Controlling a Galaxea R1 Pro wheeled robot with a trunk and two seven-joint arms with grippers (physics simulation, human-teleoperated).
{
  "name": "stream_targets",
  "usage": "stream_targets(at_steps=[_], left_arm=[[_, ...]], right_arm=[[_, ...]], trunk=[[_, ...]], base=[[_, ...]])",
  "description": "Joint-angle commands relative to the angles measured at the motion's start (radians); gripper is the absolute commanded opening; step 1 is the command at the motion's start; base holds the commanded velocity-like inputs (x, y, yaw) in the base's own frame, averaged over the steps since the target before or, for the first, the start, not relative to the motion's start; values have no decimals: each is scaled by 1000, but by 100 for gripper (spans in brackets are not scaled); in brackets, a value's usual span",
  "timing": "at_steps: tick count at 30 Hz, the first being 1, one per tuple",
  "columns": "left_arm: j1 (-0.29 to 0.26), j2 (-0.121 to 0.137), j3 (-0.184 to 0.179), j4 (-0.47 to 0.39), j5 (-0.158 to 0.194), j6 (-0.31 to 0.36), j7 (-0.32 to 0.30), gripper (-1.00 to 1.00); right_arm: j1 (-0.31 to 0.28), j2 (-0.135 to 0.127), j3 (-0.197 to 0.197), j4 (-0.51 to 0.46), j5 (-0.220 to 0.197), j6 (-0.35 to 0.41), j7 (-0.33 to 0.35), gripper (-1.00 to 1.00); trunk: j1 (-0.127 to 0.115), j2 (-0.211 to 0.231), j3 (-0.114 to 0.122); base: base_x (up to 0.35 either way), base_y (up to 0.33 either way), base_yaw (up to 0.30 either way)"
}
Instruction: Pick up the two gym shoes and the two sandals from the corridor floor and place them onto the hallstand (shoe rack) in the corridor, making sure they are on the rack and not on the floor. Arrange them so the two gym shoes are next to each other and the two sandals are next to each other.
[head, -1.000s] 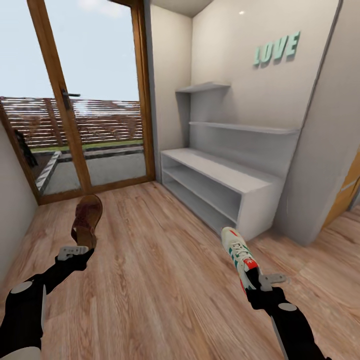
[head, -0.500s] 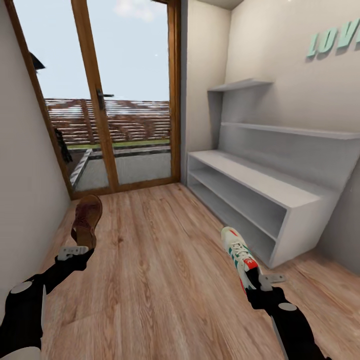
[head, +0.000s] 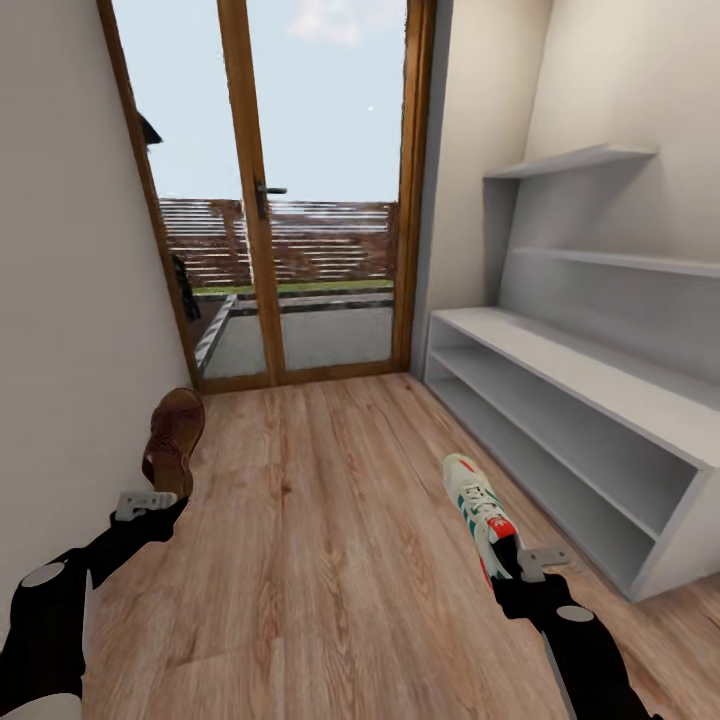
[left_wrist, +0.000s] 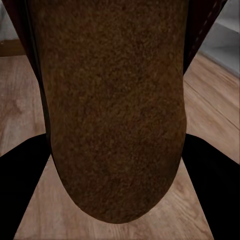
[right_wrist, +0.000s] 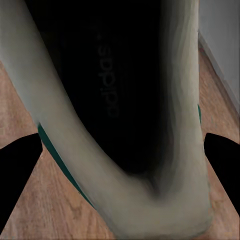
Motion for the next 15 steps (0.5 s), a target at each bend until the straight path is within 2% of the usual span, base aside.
stream_targets(at_steps=[1,5,15], left_arm=[[-1,0,2,-1,-2,6,-7,-100],[-1,0,3,-1,-2,6,-7,-100],[-1,-2,2,-1,-2,6,-7,-100]], right_arm=[[-1,1,-2,-2,11,4,9,-100],[-1,1,-2,-2,10,4,9,-100],[0,-1,-2,-2,10,4,11,-100]], trunk=[[0,0,-1],[0,0,-1],[0,0,-1]], base=[[335,89,276],[338,78,197],[341,15,17]])
